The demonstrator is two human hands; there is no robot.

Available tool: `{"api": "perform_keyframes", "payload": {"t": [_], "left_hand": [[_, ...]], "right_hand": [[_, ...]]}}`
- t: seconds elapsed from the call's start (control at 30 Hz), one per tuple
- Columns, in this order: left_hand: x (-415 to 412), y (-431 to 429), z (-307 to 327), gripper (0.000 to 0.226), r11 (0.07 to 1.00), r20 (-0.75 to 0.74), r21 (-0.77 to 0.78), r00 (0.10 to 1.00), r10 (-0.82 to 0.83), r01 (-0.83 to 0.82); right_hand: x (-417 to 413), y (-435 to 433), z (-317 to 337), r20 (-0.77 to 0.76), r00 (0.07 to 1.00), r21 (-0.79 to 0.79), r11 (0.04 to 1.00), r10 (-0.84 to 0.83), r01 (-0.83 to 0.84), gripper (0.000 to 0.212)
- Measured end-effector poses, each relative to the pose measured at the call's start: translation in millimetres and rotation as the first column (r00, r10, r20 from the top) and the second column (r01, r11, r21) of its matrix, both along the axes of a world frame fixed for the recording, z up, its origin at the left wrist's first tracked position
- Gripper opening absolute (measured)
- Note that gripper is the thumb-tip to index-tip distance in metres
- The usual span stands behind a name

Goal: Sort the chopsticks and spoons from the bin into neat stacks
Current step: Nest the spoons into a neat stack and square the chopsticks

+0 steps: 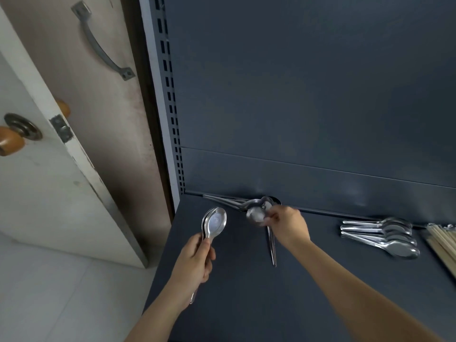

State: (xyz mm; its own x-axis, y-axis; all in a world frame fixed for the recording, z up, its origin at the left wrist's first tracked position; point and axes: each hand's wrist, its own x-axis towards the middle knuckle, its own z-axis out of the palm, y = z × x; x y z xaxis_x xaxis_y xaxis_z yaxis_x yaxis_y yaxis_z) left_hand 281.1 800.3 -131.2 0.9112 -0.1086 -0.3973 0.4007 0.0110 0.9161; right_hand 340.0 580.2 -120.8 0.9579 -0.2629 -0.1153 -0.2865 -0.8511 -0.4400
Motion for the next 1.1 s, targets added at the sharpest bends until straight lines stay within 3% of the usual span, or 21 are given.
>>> {"api": "perform_keyframes", "payload": {"t": [0.13,0.37,0.5,0.83,0.97,1.03,1.1], "left_hand": [[1,-3,0,0.018,1.0,-0.003,-0.012,1.0,-0.007,0.007],[4,-4,-1,0.017,1.0,-0.015,-0.019,1.0,-0.012,0.012],[5,-2,-2,0.017,1.0,-0.021,-0.015,1.0,-0.014,0.013],[5,-2,-4,0.017,1.0,-0.026,-0.015,1.0,-0.003,0.003],[4,-10,-5,0.017,1.0,-0.004,0.014,1.0,-0.005,0.005],[4,-16,-5,0.016,1.0,-0.024,-0.015,1.0,0.016,-0.017],[3,-23,-3,0.015,0.992,-0.068,-0.117,0.997,0.039,-0.047]], "right_hand": [[6,-10,-3,-0.044,0.946,0.242,0.916,-0.32,0.321,0.023],[19,2,-17,-0.114,0.876,0.34,0.81,-0.469,0.478,0.016],[20,4,-21,-0.176,0.864,0.292,0.813,-0.471,0.503,0.012],[15,-1,-25,-0.216,0.833,0.358,0.753,-0.509,0.553,0.03],[1,-10,-22,-0.205,0.835,0.399,0.736,-0.51,0.548,0.019],[-9,-12,-18,-0.197,0.838,0.512,0.675,-0.51,0.531,0.017],[-20,-6,-10,-0.185,0.853,0.691,0.553,-0.488,0.466,0.015]]}}
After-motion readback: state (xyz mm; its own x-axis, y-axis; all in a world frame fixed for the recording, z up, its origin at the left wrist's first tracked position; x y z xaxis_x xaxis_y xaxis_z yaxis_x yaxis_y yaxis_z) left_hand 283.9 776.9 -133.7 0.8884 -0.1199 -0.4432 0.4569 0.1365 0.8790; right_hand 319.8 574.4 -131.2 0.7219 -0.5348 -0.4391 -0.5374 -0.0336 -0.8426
